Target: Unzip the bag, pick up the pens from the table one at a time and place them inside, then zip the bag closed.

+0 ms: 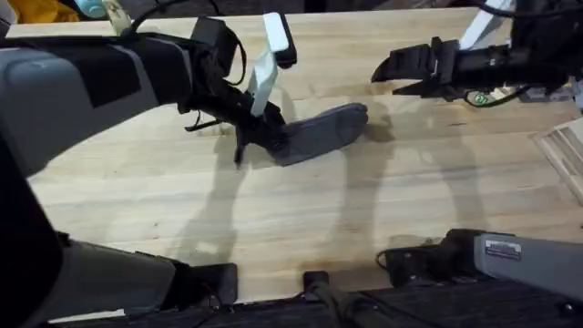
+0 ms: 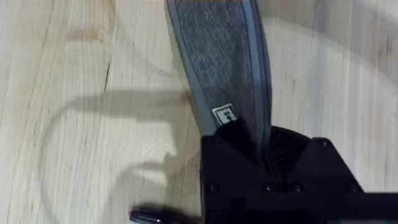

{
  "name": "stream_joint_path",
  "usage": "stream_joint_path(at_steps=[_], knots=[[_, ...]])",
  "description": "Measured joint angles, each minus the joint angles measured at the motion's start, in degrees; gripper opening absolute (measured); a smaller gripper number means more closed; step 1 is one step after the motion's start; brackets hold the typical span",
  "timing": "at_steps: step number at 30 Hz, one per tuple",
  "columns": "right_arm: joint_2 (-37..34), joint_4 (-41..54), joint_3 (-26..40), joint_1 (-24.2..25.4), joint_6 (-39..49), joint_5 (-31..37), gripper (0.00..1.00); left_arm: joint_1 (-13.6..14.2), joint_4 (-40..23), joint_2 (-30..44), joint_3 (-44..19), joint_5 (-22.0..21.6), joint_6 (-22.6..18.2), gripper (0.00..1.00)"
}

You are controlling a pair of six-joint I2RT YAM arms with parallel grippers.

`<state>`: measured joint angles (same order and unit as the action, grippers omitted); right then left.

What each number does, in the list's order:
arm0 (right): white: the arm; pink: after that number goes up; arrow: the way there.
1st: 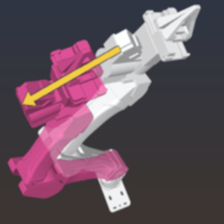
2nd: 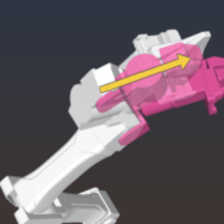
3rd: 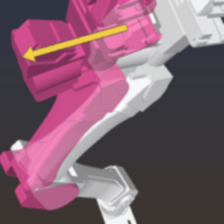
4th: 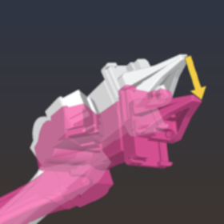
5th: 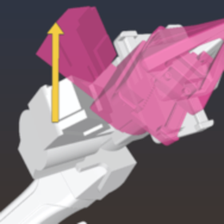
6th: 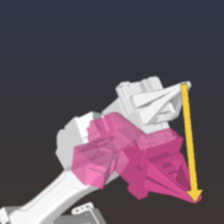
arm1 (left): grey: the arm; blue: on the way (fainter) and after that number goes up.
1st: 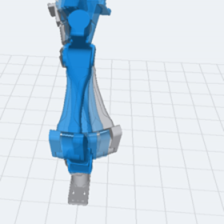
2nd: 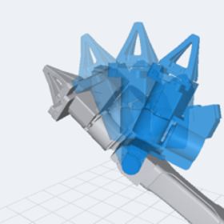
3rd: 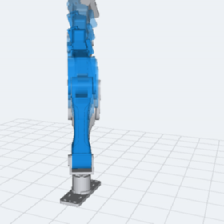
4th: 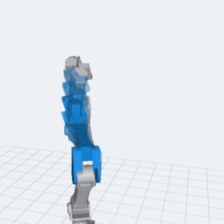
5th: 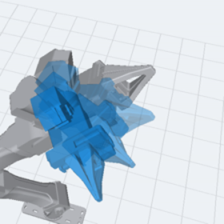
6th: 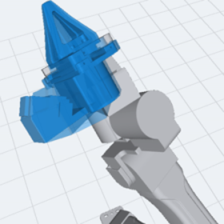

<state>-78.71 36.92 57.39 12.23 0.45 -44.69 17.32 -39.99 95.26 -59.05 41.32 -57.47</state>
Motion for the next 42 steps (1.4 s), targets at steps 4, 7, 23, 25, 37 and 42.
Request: stream_joint_path(at_steps=[4, 7, 23, 25, 37, 42], knots=[[-1.9, 0.1, 0.0, 0.0, 0.0, 0.0, 0.996, 0.0, 0.2, 0.0, 0.0, 0.0, 0.0, 0.043], [-2.9, 0.4, 0.0, 0.0, 0.0, 0.2, 0.996, 0.0, 0.3, 0.0, 0.0, 0.0, 0.0, 0.043], [-3.5, 1.5, 0.0, 0.0, -0.1, 0.3, 0.996, 0.0, 0.4, 0.0, 0.0, 0.0, 0.0, 0.043], [-3.5, 1.6, 0.1, 0.0, -0.2, 0.3, 0.997, 0.0, 0.4, 0.0, 0.0, 0.0, 0.0, 0.043], [-3.5, 1.8, 0.1, 0.0, 2.1, 0.4, 0.996, 0.0, 0.4, 0.0, 0.0, 0.0, 0.0, 0.043], [-4.9, 1.7, 0.1, 0.0, 3.1, 0.5, 0.996, 0.0, 0.4, 0.0, 0.0, 0.0, 0.0, 0.043]])
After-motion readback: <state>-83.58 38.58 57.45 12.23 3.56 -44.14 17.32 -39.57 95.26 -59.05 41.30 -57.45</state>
